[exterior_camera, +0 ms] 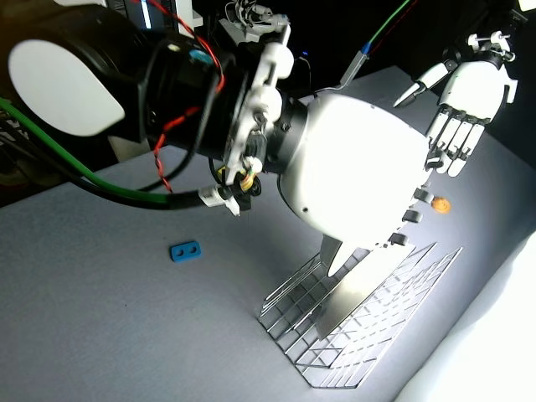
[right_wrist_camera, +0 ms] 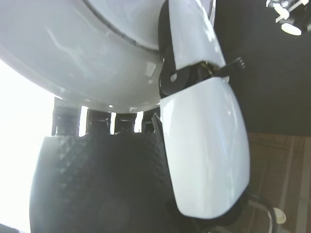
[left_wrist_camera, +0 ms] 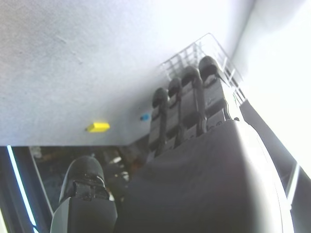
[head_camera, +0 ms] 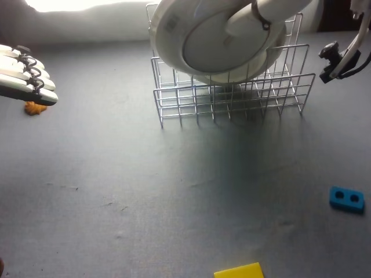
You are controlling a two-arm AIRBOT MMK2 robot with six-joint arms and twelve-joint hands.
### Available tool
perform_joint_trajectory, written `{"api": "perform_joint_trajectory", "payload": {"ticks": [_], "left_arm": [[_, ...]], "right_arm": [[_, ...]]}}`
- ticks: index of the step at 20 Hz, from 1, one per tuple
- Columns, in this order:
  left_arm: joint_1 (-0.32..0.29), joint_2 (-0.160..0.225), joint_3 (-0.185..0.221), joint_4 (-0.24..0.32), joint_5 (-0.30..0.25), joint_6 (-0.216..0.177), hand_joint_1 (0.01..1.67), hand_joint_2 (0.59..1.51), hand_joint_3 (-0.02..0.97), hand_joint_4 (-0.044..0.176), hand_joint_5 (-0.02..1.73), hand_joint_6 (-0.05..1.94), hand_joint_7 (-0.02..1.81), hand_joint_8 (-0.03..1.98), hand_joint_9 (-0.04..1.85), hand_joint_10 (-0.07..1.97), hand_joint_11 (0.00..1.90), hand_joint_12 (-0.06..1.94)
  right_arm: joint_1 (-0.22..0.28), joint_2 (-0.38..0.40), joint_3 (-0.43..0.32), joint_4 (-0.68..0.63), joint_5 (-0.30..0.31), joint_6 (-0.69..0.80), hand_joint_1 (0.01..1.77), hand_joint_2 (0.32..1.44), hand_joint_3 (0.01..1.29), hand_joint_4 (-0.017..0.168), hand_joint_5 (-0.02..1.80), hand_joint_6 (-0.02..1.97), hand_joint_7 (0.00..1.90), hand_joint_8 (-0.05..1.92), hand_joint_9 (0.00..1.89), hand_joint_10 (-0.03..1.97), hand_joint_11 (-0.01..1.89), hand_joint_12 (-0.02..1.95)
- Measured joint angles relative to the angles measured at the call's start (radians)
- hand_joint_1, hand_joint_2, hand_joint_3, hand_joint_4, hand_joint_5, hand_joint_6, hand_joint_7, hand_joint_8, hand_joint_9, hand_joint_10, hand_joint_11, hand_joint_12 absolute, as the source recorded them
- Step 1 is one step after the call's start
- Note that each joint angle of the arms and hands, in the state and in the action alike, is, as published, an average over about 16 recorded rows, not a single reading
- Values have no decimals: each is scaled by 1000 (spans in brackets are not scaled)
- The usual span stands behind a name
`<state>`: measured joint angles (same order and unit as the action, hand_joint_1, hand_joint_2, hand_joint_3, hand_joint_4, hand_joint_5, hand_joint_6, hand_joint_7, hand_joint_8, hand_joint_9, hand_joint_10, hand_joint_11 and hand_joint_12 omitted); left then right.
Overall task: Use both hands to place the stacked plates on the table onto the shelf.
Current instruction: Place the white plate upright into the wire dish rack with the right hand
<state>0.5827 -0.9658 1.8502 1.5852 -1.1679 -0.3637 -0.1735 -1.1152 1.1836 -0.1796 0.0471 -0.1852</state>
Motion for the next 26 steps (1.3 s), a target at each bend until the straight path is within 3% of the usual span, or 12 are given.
{"api": "perform_joint_trajectory", "payload": {"ticks": [14, 23, 26], "left_arm": [[0, -4, 1, 3, 0, 1, 22, 1130, 13, 2, 167, 8, 138, 12, 107, 16, 16, 203], [0, -4, 1, 4, -1, 3, 22, 1129, 14, 2, 170, 9, 142, 13, 110, 16, 16, 211], [0, -4, 1, 5, -3, 5, 22, 1129, 14, 2, 170, 9, 142, 13, 109, 17, 16, 198]], "right_arm": [[-97, -111, 125, 9, 34, -39, 1361, 998, 14, -7, 940, 912, 1084, 731, 1061, 976, 951, 1076], [-160, -129, 155, 11, 64, -73, 1359, 999, 14, -7, 924, 912, 1075, 720, 1055, 971, 948, 1073], [-175, -129, 157, 12, 72, -78, 1337, 1005, 14, -7, 905, 863, 1059, 658, 1038, 853, 916, 1089]]}}
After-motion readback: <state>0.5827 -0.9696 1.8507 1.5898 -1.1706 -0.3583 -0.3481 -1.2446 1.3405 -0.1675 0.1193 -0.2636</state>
